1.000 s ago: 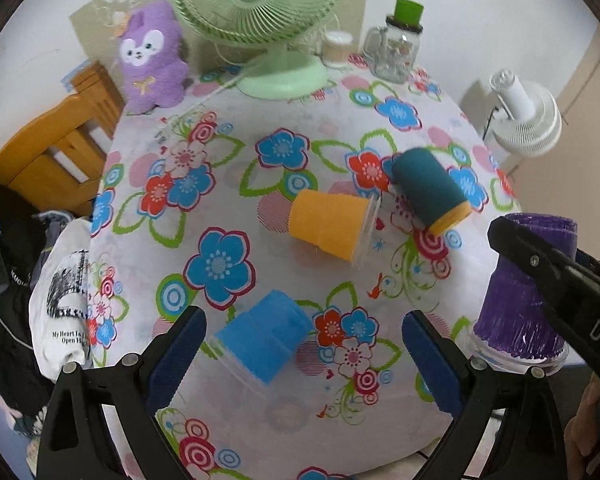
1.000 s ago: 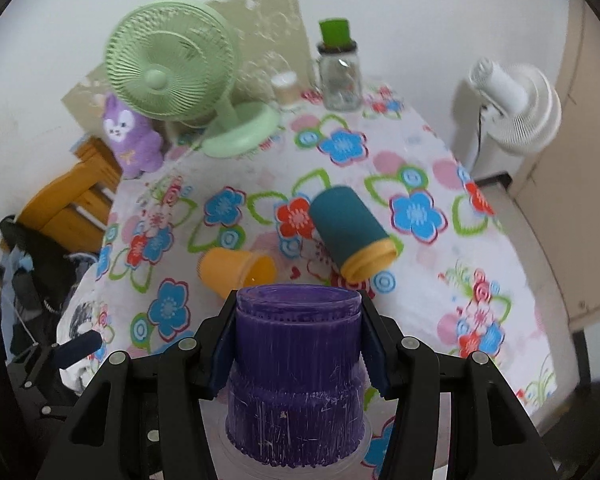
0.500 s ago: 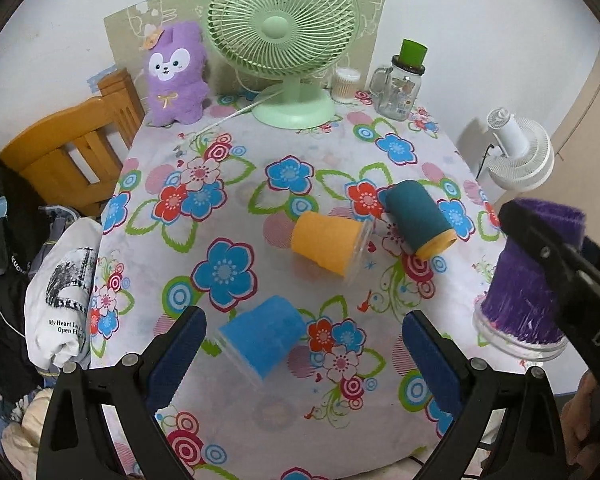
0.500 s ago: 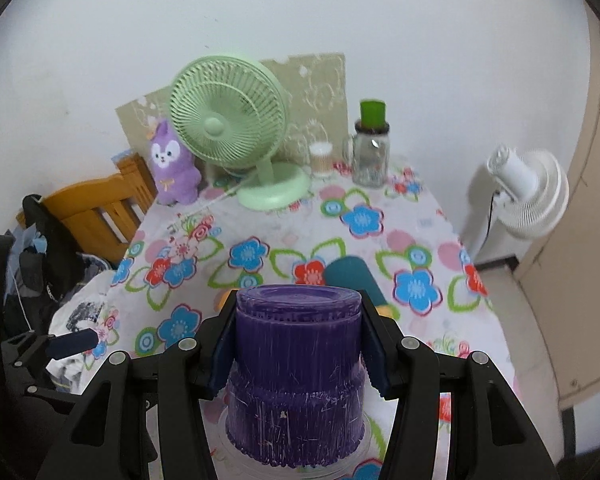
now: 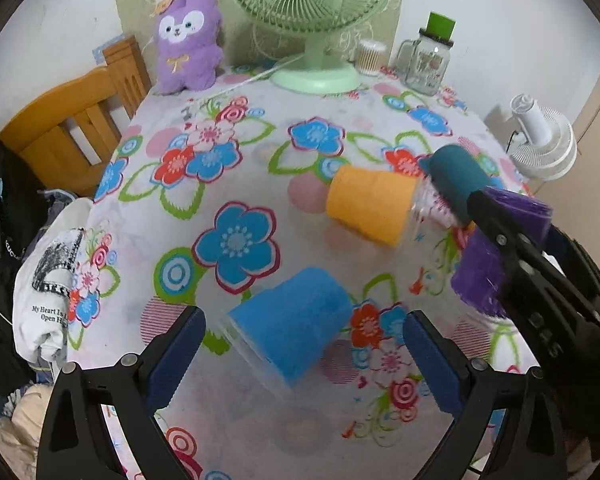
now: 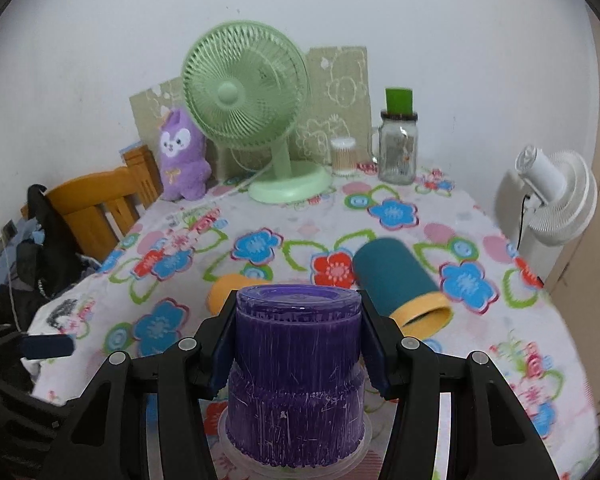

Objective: Flip cup upside down

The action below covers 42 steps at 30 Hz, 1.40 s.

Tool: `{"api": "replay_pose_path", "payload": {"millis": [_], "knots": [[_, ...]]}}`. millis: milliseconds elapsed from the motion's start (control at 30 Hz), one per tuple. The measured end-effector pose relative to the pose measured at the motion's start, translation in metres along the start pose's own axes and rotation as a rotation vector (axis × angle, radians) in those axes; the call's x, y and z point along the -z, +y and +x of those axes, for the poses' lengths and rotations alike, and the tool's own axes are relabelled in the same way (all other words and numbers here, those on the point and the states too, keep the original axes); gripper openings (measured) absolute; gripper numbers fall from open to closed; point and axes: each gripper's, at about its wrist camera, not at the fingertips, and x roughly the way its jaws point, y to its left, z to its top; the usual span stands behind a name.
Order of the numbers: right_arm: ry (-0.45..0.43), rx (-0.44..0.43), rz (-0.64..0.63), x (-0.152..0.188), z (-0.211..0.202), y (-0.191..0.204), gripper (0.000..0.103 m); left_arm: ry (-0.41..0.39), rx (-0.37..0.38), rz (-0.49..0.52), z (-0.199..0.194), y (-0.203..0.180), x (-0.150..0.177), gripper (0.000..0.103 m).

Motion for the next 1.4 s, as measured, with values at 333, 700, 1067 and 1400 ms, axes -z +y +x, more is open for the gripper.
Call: {"api": "replay_pose_path", "payload": {"millis": [333, 700, 1067, 1400], "knots": [[0.023, -0.008, 0.028, 0.034, 0.024, -0.004, 0.058, 0.029, -0.012, 0.023, 0.023, 0.007, 0.011, 0.1], [0.245, 0.057, 0.078, 0.003, -0.016, -0.002, 0.084, 0.075, 0.029, 0.006, -0.02, 0.004, -0.004, 0.1], [0.303, 0.12, 0.04, -0.085, -0.091, 0.003, 0.086, -0.01, 0.046, -0.006, -0.112, -0.005, -0.045, 0.1], [0.207, 0.149, -0.008, -0.12, -0.135, 0.004, 0.087, -0.124, 0.038, -0.04, -0.166, -0.005, -0.057, 0.103]]}}
